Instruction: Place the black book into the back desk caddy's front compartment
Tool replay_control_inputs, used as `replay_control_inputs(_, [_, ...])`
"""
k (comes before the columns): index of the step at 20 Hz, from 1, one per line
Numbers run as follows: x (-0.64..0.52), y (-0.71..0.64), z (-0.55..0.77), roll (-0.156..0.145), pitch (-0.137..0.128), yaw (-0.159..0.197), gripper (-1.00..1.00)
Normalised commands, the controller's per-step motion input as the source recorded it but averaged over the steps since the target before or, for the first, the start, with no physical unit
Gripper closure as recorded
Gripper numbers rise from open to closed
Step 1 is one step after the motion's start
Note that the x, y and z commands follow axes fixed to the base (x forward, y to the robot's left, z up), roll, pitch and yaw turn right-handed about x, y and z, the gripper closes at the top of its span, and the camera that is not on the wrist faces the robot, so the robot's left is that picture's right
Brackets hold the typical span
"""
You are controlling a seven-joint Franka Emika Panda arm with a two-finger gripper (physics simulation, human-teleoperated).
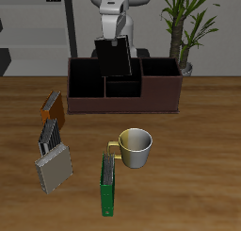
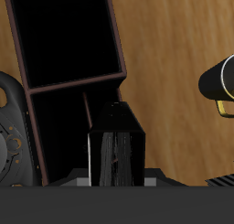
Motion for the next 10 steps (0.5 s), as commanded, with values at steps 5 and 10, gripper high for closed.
replay_control_inputs(5, [0.13,-0.01,0.02,0.005,-0.001,0.094,1.00])
replay_control_inputs(10, [0.07,0.06,-0.11,0.010,0.028,0.094,1.00])
